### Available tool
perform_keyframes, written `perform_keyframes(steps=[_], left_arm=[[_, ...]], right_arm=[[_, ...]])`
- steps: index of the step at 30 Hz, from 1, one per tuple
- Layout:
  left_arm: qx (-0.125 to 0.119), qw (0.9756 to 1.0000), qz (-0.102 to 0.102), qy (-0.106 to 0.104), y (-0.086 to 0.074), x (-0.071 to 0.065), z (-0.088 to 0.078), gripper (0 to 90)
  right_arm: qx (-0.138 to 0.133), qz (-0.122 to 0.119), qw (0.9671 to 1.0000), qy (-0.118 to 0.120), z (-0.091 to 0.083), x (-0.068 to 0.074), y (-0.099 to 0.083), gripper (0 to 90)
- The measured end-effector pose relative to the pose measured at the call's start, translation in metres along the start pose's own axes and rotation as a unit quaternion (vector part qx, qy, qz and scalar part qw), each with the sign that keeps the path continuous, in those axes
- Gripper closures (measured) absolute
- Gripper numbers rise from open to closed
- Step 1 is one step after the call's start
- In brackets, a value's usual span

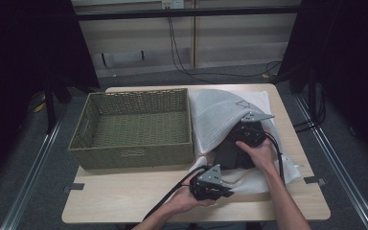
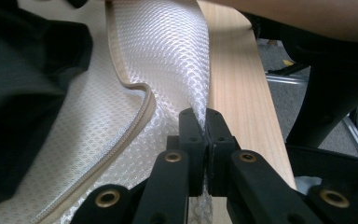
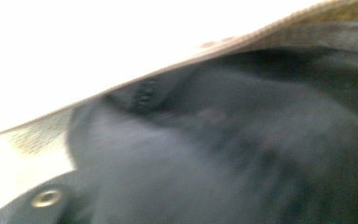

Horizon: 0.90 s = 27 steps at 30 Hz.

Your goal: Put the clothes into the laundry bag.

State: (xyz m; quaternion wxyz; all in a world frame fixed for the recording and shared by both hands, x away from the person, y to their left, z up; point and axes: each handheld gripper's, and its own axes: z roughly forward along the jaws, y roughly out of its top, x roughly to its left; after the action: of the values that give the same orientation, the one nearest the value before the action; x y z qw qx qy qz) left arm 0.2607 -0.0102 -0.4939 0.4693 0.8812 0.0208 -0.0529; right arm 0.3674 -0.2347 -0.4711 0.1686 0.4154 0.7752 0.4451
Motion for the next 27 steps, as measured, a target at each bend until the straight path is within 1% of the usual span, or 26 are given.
perform_keyframes(steps=[1, 2, 3, 4, 5, 6, 7, 8, 9, 11, 12, 13, 14, 15, 16, 17, 18, 19, 20, 21, 22, 23, 24, 25, 26, 27], left_arm=[[-0.004, 1.0000, -0.004, 0.002, 0.000, 0.000, 0.000, 87.7], [-0.009, 0.9999, -0.010, -0.002, -0.001, 0.000, 0.000, 87.5], [-0.004, 1.0000, -0.009, 0.000, -0.001, 0.002, -0.001, 87.5], [-0.007, 0.9999, -0.013, 0.000, -0.001, 0.002, -0.001, 87.3], [-0.006, 0.9999, -0.011, 0.000, -0.001, 0.003, -0.001, 87.2], [-0.009, 0.9998, -0.017, -0.001, -0.001, 0.003, -0.001, 87.1], [-0.006, 0.9999, -0.016, 0.000, -0.001, 0.004, -0.002, 87.0], [-0.007, 0.9998, -0.019, 0.001, -0.002, 0.004, -0.002, 87.0], [-0.014, 0.9997, -0.021, 0.000, -0.002, 0.003, -0.001, 86.9], [-0.009, 0.9998, -0.017, 0.002, -0.003, 0.004, -0.001, 86.6], [-0.007, 0.9998, -0.017, 0.002, -0.003, 0.005, -0.001, 86.6], [-0.011, 0.9996, -0.025, 0.003, -0.004, 0.004, 0.000, 86.5], [-0.011, 0.9996, -0.025, 0.003, -0.004, 0.004, 0.000, 86.2], [-0.007, 0.9998, -0.020, 0.003, -0.005, 0.006, -0.001, 85.5], [-0.007, 0.9997, -0.024, 0.006, -0.006, 0.005, 0.000, 84.8], [-0.007, 0.9997, -0.024, 0.006, -0.006, 0.005, 0.000, 83.7], [0.001, 0.9997, -0.022, 0.009, -0.008, 0.006, -0.001, 83.5], [0.001, 0.9997, -0.022, 0.009, -0.008, 0.006, -0.001, 83.6], [-0.004, 0.9995, -0.029, 0.009, -0.010, 0.007, 0.000, 83.3], [0.002, 0.9996, -0.026, 0.011, -0.011, 0.008, -0.001, 83.3], [0.002, 0.9996, -0.026, 0.011, -0.011, 0.008, -0.001, 83.6], [0.004, 0.9997, -0.024, 0.010, -0.011, 0.008, -0.001, 84.0], [0.006, 0.9997, -0.023, 0.010, -0.011, 0.008, 0.000, 84.0], [0.005, 0.9996, -0.026, 0.010, -0.011, 0.008, 0.000, 84.1], [0.006, 0.9997, -0.022, 0.009, -0.011, 0.008, 0.001, 84.2], [0.008, 0.9997, -0.021, 0.009, -0.012, 0.007, 0.001, 84.0]], right_arm=[[0.001, 0.001, 1.0000, 0.005, -0.004, 0.002, 0.000, 56.1], [-0.002, 0.000, 0.9999, 0.012, -0.008, 0.004, -0.001, 52.1], [-0.006, 0.003, 0.9998, 0.020, -0.013, 0.006, -0.002, 49.4], [-0.008, 0.003, 0.9996, 0.025, -0.018, 0.007, -0.003, 47.4], [-0.006, 0.000, 0.9995, 0.029, -0.022, 0.009, -0.005, 44.8], [-0.006, -0.001, 0.9995, 0.032, -0.027, 0.011, -0.006, 43.1], [-0.006, -0.003, 0.9993, 0.035, -0.032, 0.012, -0.007, 42.0], [-0.007, -0.004, 0.9993, 0.038, -0.037, 0.013, -0.009, 40.6], [-0.008, -0.006, 0.9991, 0.041, -0.042, 0.015, -0.010, 39.8], [-0.010, -0.010, 0.9989, 0.044, -0.053, 0.018, -0.013, 40.5], [-0.012, -0.012, 0.9987, 0.048, -0.058, 0.019, -0.013, 42.7], [-0.018, -0.015, 0.9984, 0.052, -0.064, 0.020, -0.013, 45.4], [-0.021, -0.016, 0.9982, 0.053, -0.070, 0.021, -0.013, 48.0], [-0.024, -0.021, 0.9980, 0.054, -0.077, 0.023, -0.012, 52.8], [-0.027, -0.024, 0.9979, 0.055, -0.081, 0.023, -0.011, 57.5], [-0.032, -0.026, 0.9978, 0.052, -0.087, 0.022, -0.010, 61.2], [-0.038, -0.022, 0.9981, 0.044, -0.093, 0.021, -0.008, 63.6], [-0.042, -0.021, 0.9981, 0.040, -0.096, 0.018, -0.007, 65.1], [-0.049, -0.015, 0.9981, 0.034, -0.099, 0.015, -0.005, 67.0], [-0.056, -0.013, 0.9980, 0.025, -0.102, 0.010, -0.004, 67.8], [-0.056, -0.013, 0.9980, 0.025, -0.102, 0.010, -0.004, 67.8], [-0.066, 0.000, 0.9978, -0.006, -0.106, -0.001, 0.000, 67.8], [-0.066, 0.000, 0.9978, -0.006, -0.106, -0.001, 0.000, 67.8], [-0.069, -0.003, 0.9975, -0.014, -0.106, -0.005, 0.000, 67.1], [-0.071, 0.000, 0.9969, -0.032, -0.106, -0.010, 0.001, 64.6], [-0.084, 0.009, 0.9956, -0.041, -0.105, -0.021, 0.002, 61.0]])
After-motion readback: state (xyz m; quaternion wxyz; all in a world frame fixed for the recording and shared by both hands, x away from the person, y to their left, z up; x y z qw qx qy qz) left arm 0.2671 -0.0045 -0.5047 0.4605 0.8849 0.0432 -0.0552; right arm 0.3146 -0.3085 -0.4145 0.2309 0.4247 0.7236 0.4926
